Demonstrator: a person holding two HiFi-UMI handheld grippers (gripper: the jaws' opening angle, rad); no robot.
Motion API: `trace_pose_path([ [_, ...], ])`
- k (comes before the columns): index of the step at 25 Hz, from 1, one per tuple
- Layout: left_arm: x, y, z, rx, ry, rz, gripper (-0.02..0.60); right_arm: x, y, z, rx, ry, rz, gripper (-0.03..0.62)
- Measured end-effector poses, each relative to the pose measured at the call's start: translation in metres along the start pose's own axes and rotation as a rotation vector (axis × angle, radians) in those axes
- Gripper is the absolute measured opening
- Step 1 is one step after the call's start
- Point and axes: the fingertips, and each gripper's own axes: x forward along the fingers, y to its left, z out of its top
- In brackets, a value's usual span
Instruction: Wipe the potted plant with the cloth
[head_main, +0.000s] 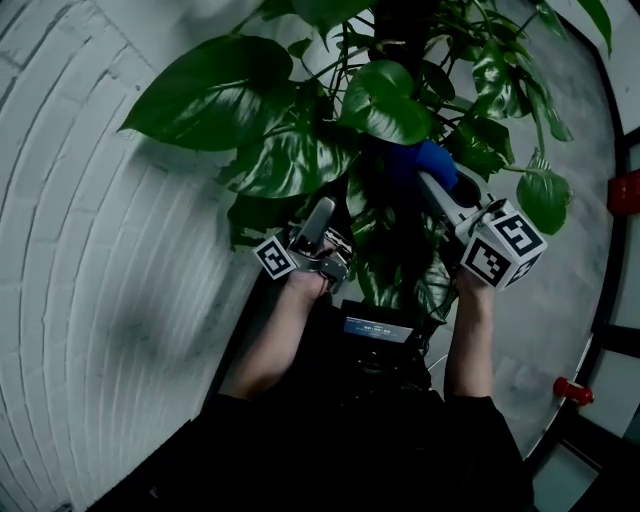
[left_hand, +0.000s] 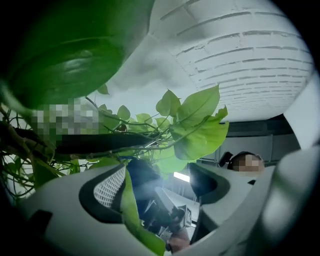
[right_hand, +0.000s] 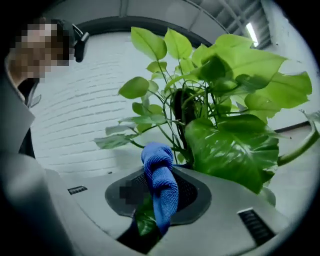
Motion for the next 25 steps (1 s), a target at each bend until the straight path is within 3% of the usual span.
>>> trace_pose_path([
  [2, 0.000, -0.004, -0.003, 0.000, 0.001, -0.006, 0.396, 0.011, -0.002, -0.020, -0.031, 0.081, -0.004, 0.121],
  [5, 0.000, -0.009, -0.006, 0.008, 0.002, -0.015, 0.397, 0.034, 0.021, -0.061, -0.031, 0.209, 0.090, 0.123],
  [8, -0.002, -0.012, -0.006, 0.013, -0.014, -0.017, 0.397, 0.046, 0.048, -0.087, 0.006, 0.262, 0.174, 0.121],
  [14, -0.009, -0.017, 0.003, -0.016, -0.095, -0.029, 0.397, 0.040, 0.074, -0.093, 0.060, 0.243, 0.234, 0.121],
  [20, -0.010, -0.016, 0.003, -0.004, -0.095, -0.020, 0.397, 0.029, 0.105, -0.099, -0.025, 0.281, 0.323, 0.121],
  [23, -0.012, -0.015, 0.000, 0.016, -0.072, -0.004, 0.397, 0.019, 0.118, -0.086, -0.040, 0.220, 0.409, 0.121],
  [25, -0.016, -0.012, -0.004, 0.016, -0.051, 0.018, 0.397, 0.007, 0.107, -0.061, 0.010, 0.114, 0.400, 0.121],
])
